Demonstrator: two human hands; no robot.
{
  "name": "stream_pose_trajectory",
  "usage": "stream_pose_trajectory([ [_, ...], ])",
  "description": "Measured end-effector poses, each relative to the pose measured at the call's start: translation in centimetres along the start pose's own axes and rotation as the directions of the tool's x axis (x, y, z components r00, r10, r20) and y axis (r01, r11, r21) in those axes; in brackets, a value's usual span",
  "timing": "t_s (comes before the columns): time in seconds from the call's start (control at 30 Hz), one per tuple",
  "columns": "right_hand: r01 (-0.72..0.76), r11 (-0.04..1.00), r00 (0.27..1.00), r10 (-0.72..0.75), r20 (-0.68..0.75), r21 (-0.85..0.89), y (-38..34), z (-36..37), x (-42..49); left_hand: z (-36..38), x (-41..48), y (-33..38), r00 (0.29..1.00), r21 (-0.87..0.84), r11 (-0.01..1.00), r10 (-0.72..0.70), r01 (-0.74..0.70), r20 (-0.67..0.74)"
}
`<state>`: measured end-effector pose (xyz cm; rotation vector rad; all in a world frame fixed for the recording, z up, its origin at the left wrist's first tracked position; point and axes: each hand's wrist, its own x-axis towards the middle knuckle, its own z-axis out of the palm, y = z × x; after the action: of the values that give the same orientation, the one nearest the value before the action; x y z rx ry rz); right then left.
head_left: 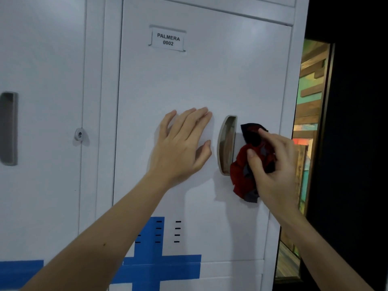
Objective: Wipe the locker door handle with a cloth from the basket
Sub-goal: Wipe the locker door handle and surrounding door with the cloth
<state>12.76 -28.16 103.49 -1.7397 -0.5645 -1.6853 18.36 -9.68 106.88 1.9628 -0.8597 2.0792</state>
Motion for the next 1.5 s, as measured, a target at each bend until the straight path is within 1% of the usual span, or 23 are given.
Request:
stream_pose_trajectory([
  [0.07, 0.094, 0.991, 0.995, -0.091, 0.039, -0.093, 0.9, 0.5, -0.6, 0.0, 0.0, -0.1, 1.0, 0.003, 1.0, 0.011, -0.011, 0.016],
  [0.13, 0.172, 0.974, 0.984, -0.164, 0.064, -0.148, 1.7, 1.0, -1.3, -0.1, 0.0, -0.1, 0.999, 0.006, 1.0, 0.024, -0.024, 0.03],
  [0.23, 0.22, 0.959, 0.975, -0.22, 0.023, -0.178, 2.0, 1.6, -1.1, 0.0, 0.0, -0.2, 0.999, 0.016, 0.999, 0.03, -0.031, 0.024],
  [0.3, 0.261, 0.937, 0.964, -0.264, 0.016, -0.231, 1.4, 1.9, 0.2, 0.1, 0.0, -0.2, 0.999, 0.026, 0.999, 0.034, -0.034, 0.019],
  [0.4, 0.349, 0.873, 0.937, -0.334, 0.104, -0.341, 0.5, 2.9, 1.5, 0.2, -0.1, -0.2, 0.999, 0.056, 0.998, 0.04, -0.04, -0.003],
  [0.5, 0.459, 0.76, 0.888, -0.399, 0.227, -0.459, 0.4, 3.3, 1.0, 0.3, -0.1, -0.2, 0.999, 0.075, 0.996, 0.038, -0.038, -0.002],
  [0.6, 0.503, 0.7, 0.864, -0.426, 0.27, -0.506, 0.3, 2.5, 1.6, 0.4, -0.2, -0.3, 0.999, 0.068, 0.997, 0.036, -0.035, -0.01],
  [0.7, 0.478, 0.6, 0.874, -0.403, 0.274, -0.642, -0.5, 2.1, 3.2, 0.4, -0.1, -0.2, 0.999, 0.053, 0.998, 0.026, -0.024, -0.033],
  [0.8, 0.463, 0.562, 0.886, -0.323, 0.334, -0.686, -1.3, 2.2, 3.0, 0.5, -0.2, -0.3, 0.999, 0.049, 0.999, 0.026, -0.024, -0.043],
  [0.83, 0.477, 0.547, 0.879, -0.303, 0.369, -0.688, -1.4, 2.2, 2.7, 0.5, -0.2, -0.3, 0.999, 0.048, 0.998, 0.029, -0.027, -0.044],
  [0.9, 0.545, 0.503, 0.838, -0.295, 0.459, -0.671, -1.6, 1.8, 2.3, 0.5, -0.1, -0.4, 0.999, 0.044, 0.999, 0.03, -0.028, -0.041],
  [0.97, 0.607, 0.494, 0.791, -0.305, 0.53, -0.622, -2.0, 1.3, 2.8, 0.5, -0.1, -0.4, 0.999, 0.043, 0.999, 0.029, -0.028, -0.035],
  [1.0, 0.62, 0.5, 0.78, -0.306, 0.546, -0.605, -2.1, 1.1, 3.5, 0.5, -0.1, -0.4, 0.999, 0.042, 0.999, 0.027, -0.026, -0.035],
  [1.1, 0.611, 0.484, 0.788, -0.304, 0.535, -0.626, -2.5, 1.3, 4.9, 0.5, -0.1, -0.4, 0.999, 0.029, 1.0, 0.012, -0.011, -0.048],
  [1.17, 0.597, 0.454, 0.799, -0.264, 0.54, -0.661, -2.5, 1.5, 4.2, 0.4, -0.1, -0.3, 0.999, 0.021, 1.0, 0.009, -0.008, -0.048],
  [1.23, 0.618, 0.421, 0.78, -0.217, 0.588, -0.664, -2.4, 1.6, 2.9, 0.4, -0.1, -0.4, 0.999, 0.016, 1.0, 0.01, -0.01, -0.042],
  [1.3, 0.647, 0.431, 0.75, -0.213, 0.626, -0.629, -2.5, 1.3, 3.0, 0.4, -0.1, -0.4, 0.999, 0.01, 1.0, 0.008, -0.008, -0.037],
  [1.37, 0.642, 0.446, 0.754, -0.217, 0.62, -0.624, -2.8, 1.2, 4.4, 0.4, -0.1, -0.4, 0.999, 0.01, 1.0, 0.011, -0.01, -0.042],
  [1.5, 0.656, 0.406, 0.745, -0.208, 0.634, -0.637, -2.9, 1.3, 4.6, 0.4, -0.1, -0.4, 0.999, 0.003, 1.0, 0.008, -0.007, -0.046],
])
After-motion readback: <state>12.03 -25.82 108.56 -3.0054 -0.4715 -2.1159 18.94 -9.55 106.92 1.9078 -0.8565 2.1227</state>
